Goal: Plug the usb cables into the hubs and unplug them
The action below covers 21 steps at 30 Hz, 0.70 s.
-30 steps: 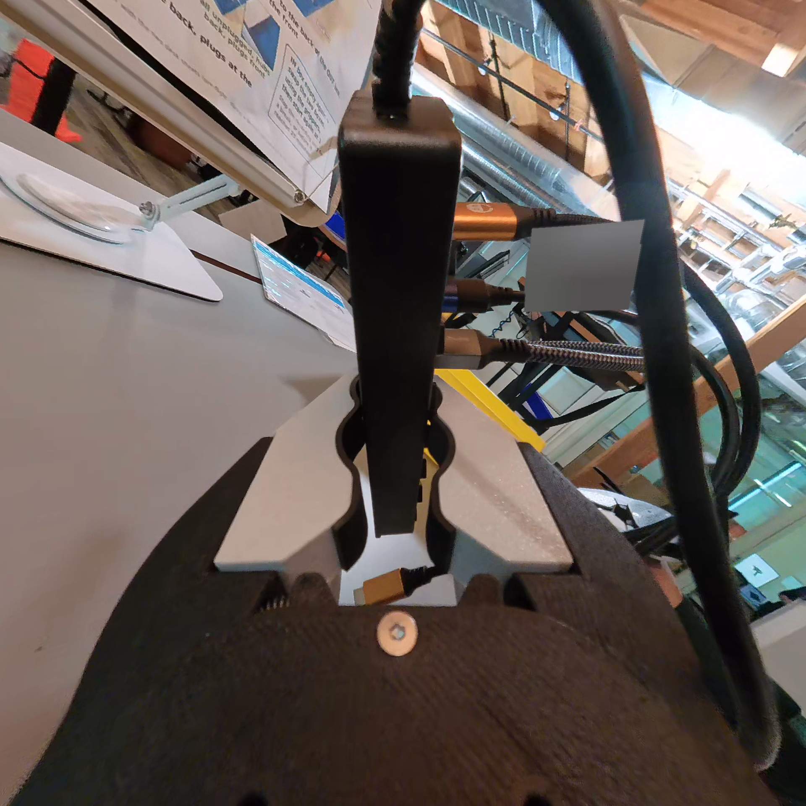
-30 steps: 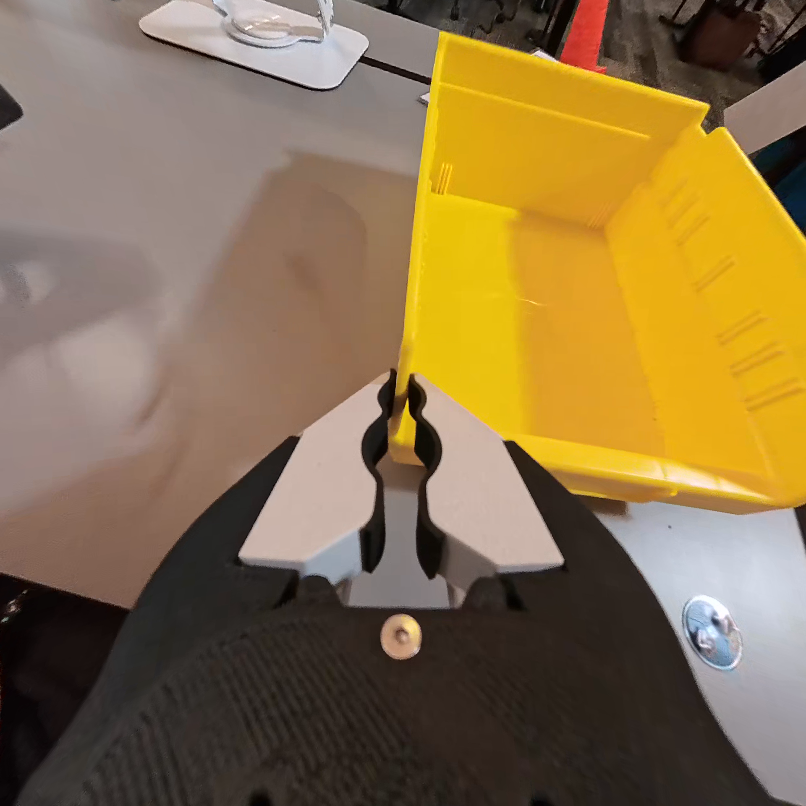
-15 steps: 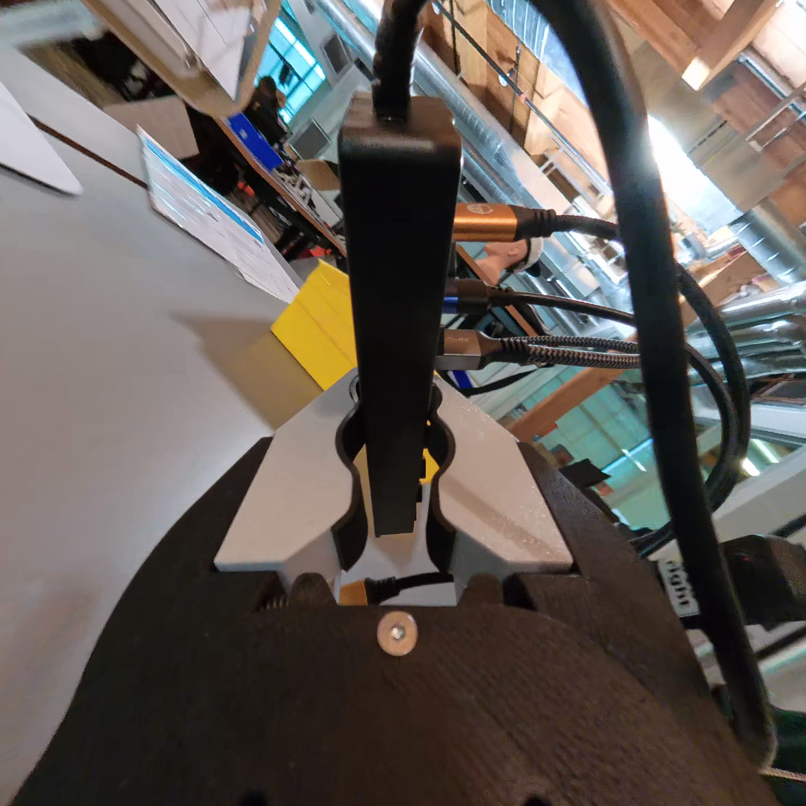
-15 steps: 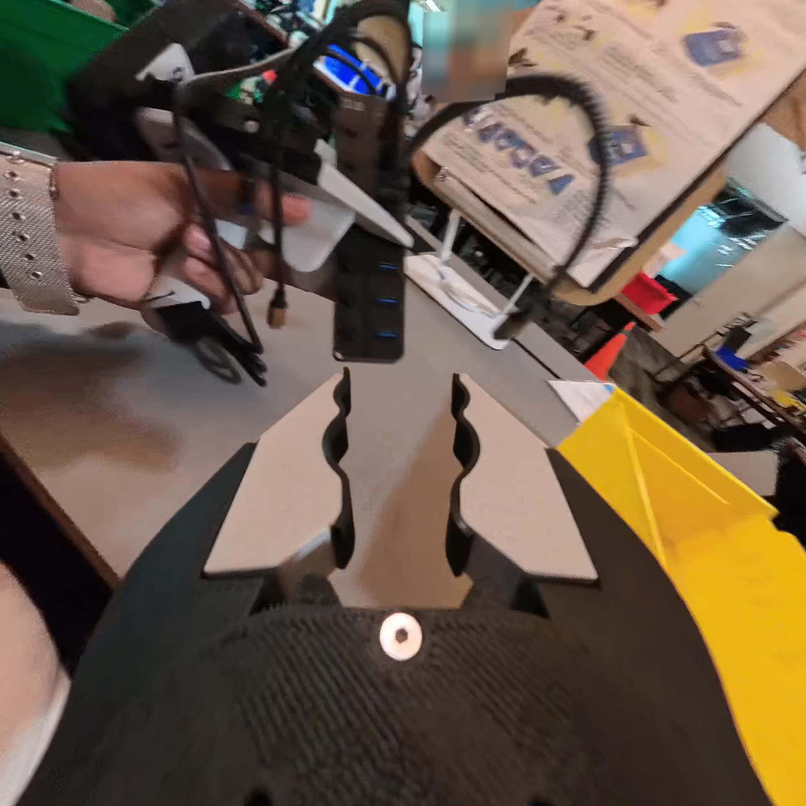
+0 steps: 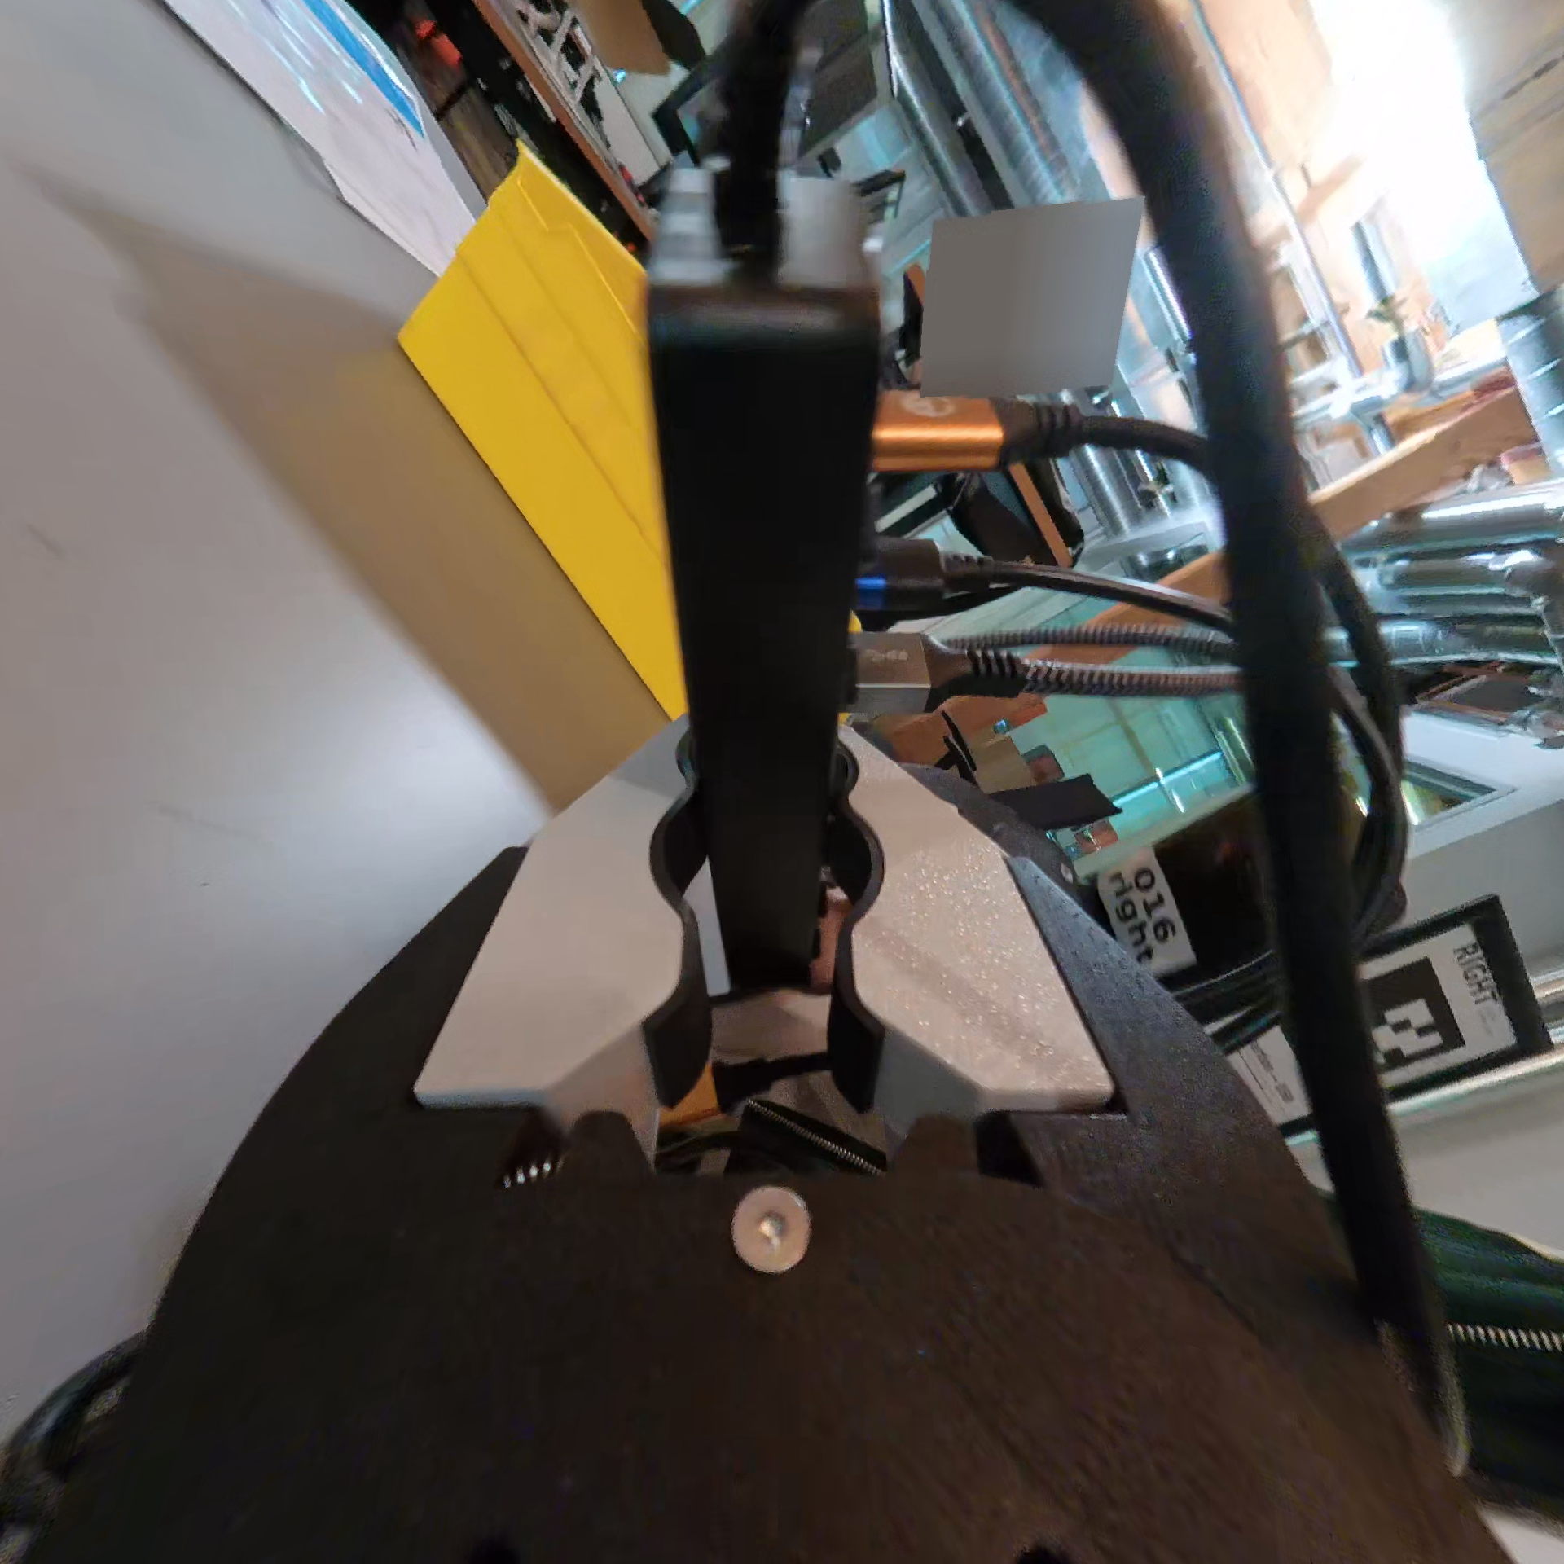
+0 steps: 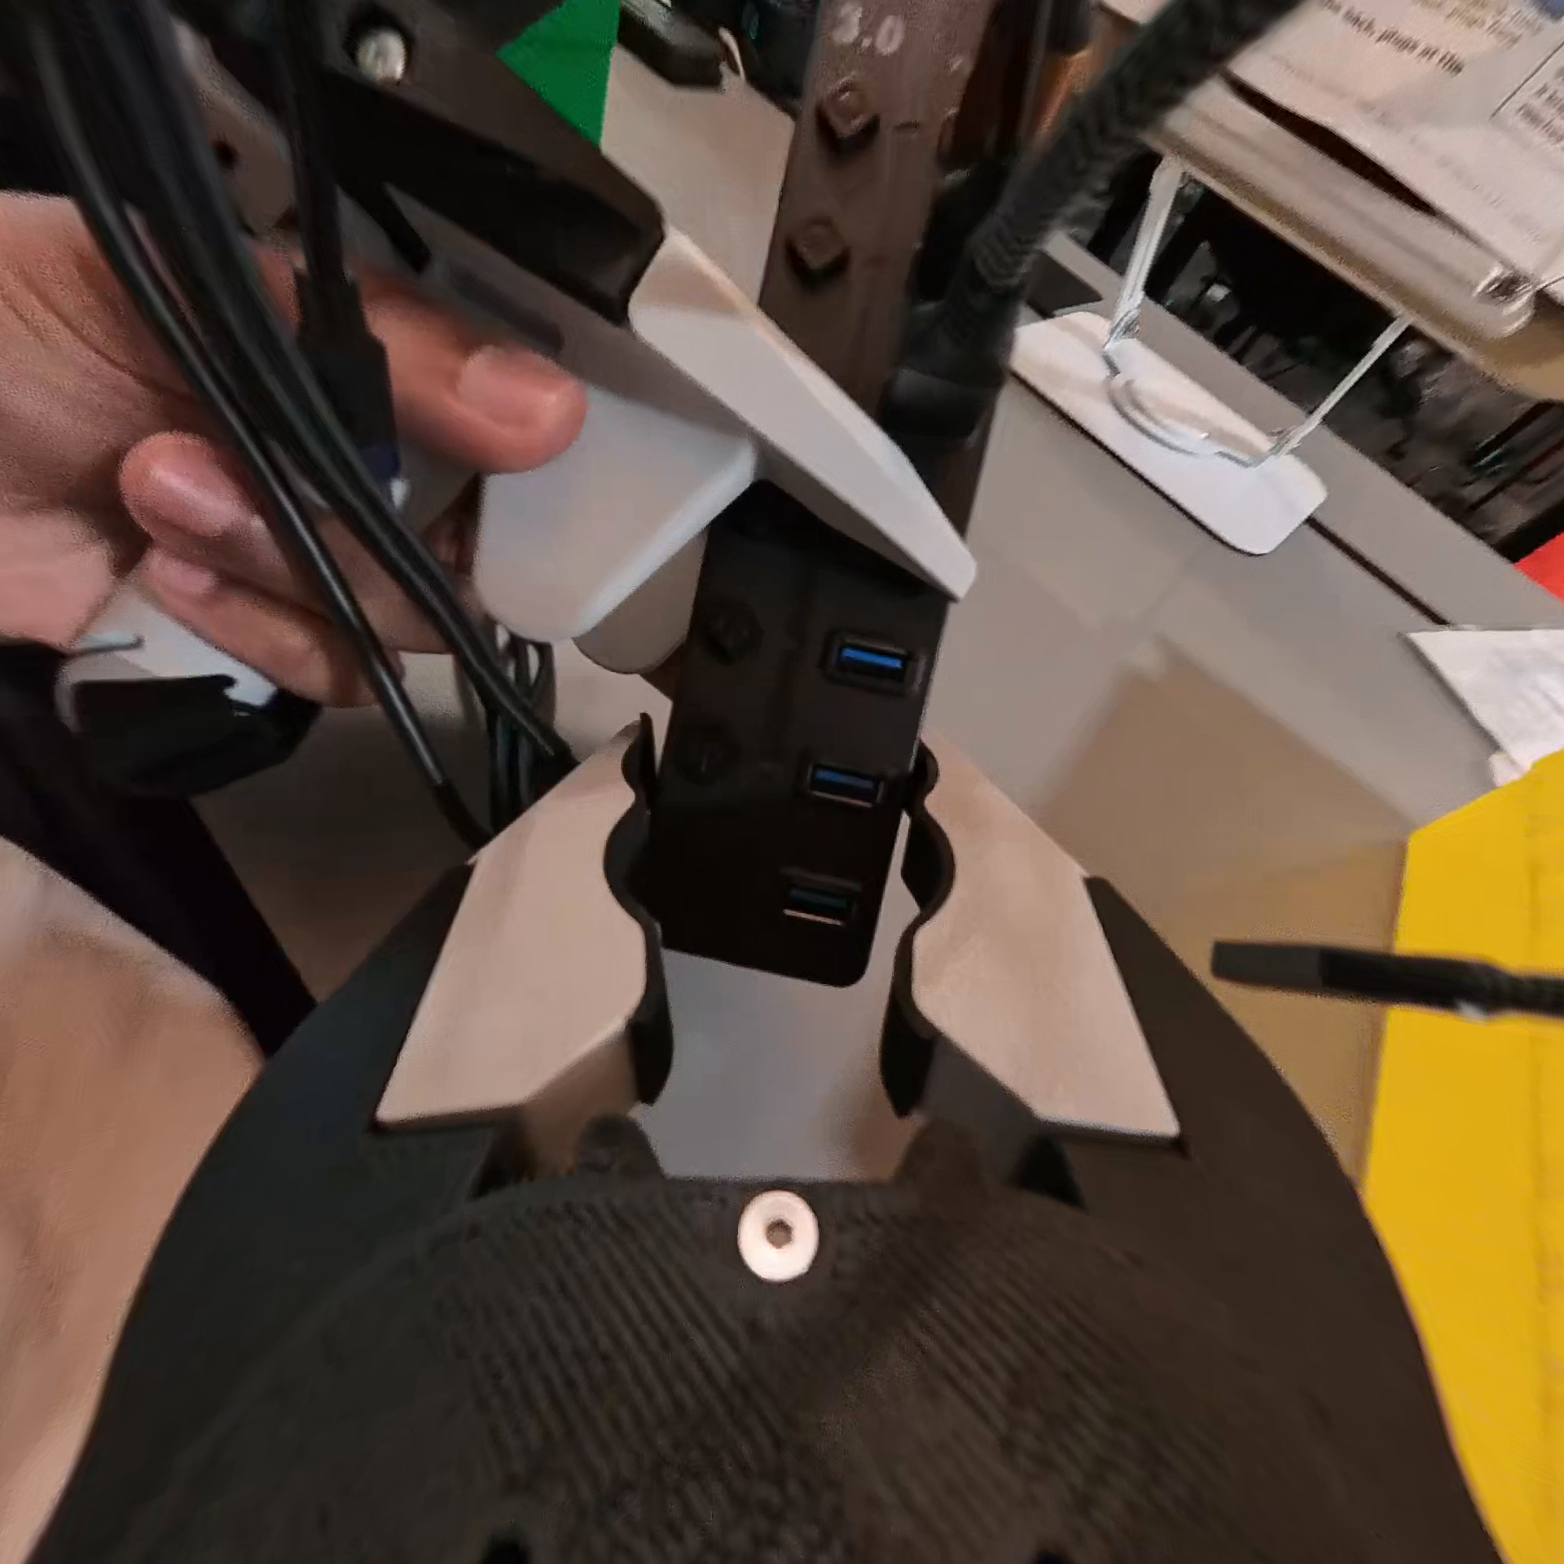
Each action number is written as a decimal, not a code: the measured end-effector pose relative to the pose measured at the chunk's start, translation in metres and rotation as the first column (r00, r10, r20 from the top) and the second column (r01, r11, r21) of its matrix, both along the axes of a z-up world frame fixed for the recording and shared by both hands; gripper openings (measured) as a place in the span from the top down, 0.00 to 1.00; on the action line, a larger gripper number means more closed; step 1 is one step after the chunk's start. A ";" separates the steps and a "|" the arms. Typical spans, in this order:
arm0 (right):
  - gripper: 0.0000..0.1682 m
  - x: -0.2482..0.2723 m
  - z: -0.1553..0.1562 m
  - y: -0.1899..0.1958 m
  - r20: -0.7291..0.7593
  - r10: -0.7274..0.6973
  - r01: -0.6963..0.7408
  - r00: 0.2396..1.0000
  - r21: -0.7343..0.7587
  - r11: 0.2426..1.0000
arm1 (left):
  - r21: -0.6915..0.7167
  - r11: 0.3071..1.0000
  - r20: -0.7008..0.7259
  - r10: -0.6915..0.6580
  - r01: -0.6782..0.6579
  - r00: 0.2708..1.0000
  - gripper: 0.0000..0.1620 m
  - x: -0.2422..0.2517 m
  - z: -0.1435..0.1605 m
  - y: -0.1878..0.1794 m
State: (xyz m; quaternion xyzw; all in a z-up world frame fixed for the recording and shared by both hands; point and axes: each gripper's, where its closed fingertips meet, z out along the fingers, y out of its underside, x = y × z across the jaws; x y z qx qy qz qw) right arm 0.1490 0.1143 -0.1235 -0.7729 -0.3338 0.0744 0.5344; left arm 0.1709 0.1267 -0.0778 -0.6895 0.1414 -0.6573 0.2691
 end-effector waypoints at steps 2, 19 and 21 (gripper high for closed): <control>0.67 -0.002 0.016 0.000 -0.149 0.012 -0.015 0.989 -0.018 1.000 | -0.005 1.000 0.026 -0.013 0.013 1.000 0.80 -0.007 0.004 0.005; 0.69 0.095 0.181 0.009 -0.569 0.004 0.136 0.822 0.202 0.970 | 0.035 0.980 0.179 0.188 -0.197 0.966 0.74 -0.076 0.020 0.056; 0.69 0.117 0.216 0.004 -0.557 -0.010 0.183 0.831 0.256 0.949 | 0.070 0.974 0.157 0.201 -0.214 0.967 0.74 -0.081 0.019 0.058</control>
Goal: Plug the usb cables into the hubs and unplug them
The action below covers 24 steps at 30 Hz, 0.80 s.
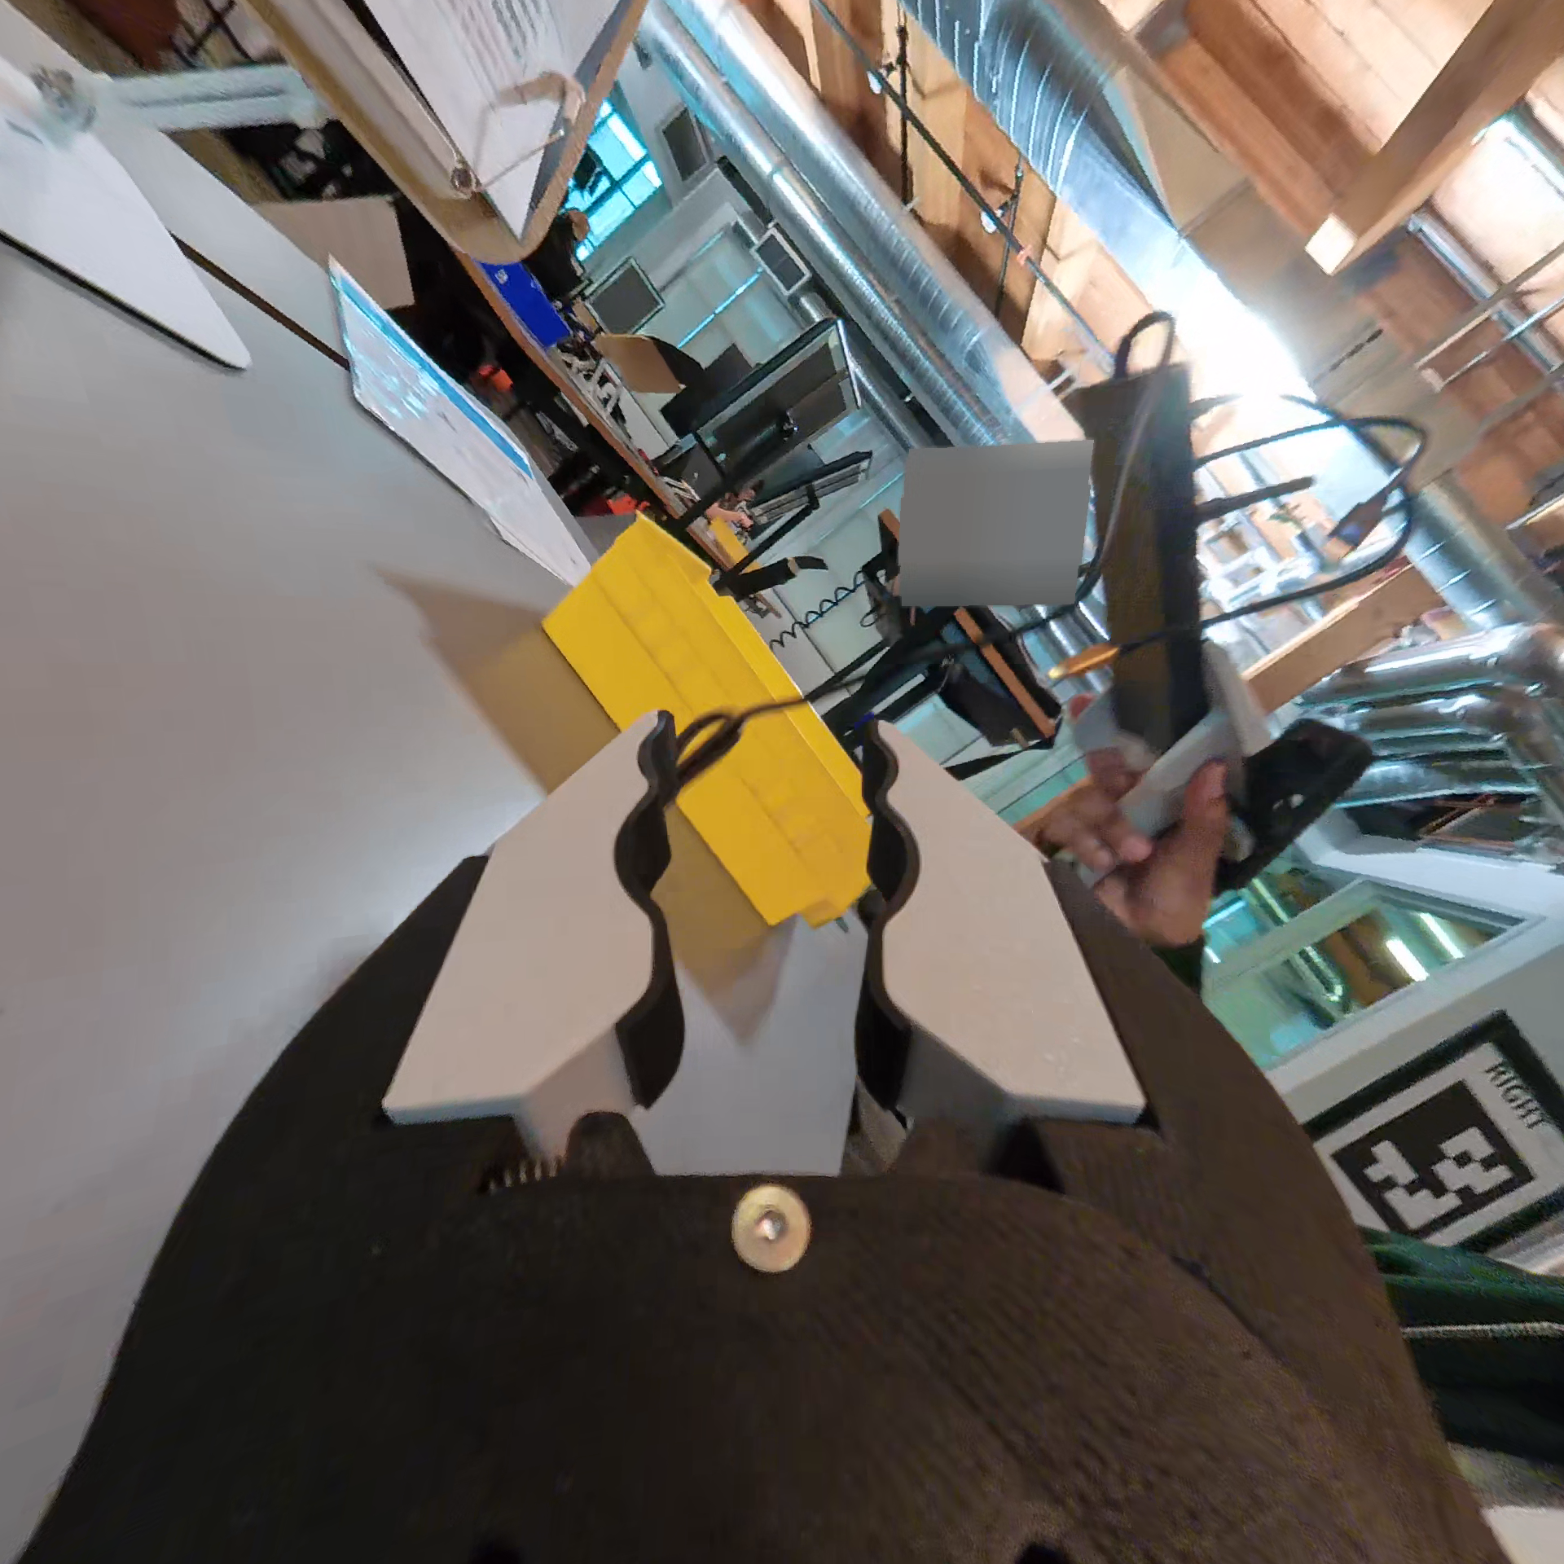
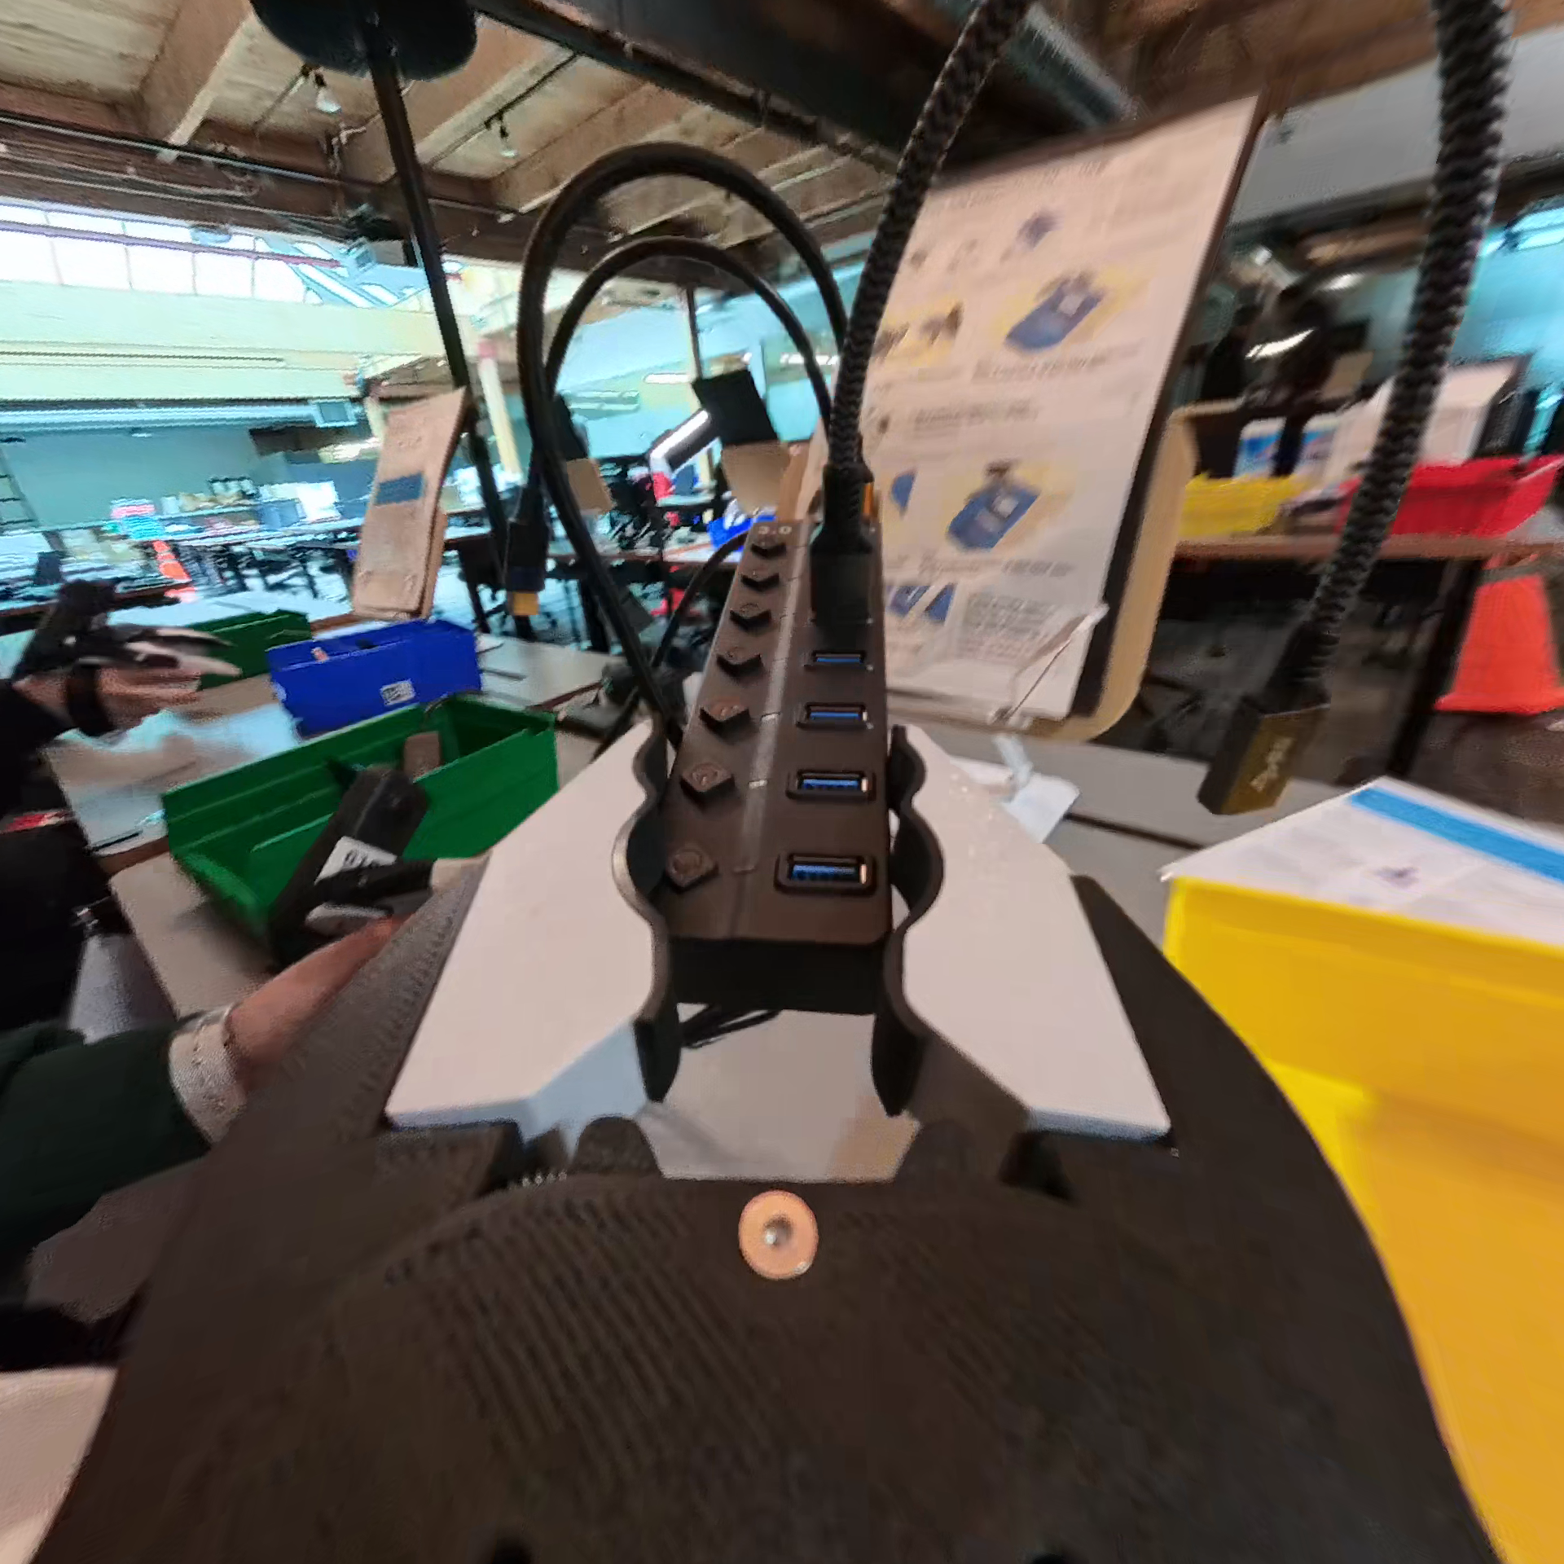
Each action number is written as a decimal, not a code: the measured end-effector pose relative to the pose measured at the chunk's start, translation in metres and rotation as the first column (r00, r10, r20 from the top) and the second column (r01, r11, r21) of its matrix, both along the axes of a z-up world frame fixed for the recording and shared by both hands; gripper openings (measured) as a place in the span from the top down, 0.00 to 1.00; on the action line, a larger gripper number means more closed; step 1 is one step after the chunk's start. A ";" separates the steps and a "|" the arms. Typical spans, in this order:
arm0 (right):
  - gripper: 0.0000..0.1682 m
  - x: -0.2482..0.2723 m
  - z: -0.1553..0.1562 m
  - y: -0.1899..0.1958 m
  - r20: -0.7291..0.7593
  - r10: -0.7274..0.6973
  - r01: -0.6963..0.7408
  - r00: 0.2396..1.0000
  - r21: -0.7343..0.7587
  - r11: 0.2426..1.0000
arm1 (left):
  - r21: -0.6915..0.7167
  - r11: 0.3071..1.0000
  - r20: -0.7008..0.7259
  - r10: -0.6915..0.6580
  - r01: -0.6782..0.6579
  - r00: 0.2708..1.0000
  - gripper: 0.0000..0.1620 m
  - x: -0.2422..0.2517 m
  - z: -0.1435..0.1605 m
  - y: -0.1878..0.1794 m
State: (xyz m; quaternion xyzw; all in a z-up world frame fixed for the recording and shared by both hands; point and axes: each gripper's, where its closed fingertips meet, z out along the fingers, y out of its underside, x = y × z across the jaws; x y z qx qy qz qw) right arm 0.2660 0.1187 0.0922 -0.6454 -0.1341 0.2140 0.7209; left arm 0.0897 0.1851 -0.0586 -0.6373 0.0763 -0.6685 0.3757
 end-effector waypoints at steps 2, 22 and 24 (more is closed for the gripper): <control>0.69 0.021 0.035 -0.005 0.008 -0.055 0.054 0.998 0.055 0.997 | 0.011 1.000 -0.012 0.021 -0.021 1.000 0.75 -0.004 -0.001 0.003; 0.69 0.189 -0.111 0.029 0.174 -0.458 0.488 0.872 -0.212 0.847 | -0.038 0.999 -0.060 -0.040 0.038 0.997 0.76 0.013 -0.023 -0.002; 0.69 0.187 -0.135 0.036 0.244 -0.451 0.505 0.858 -0.249 0.826 | -0.039 0.998 -0.064 -0.042 0.040 0.997 0.76 0.013 -0.025 -0.002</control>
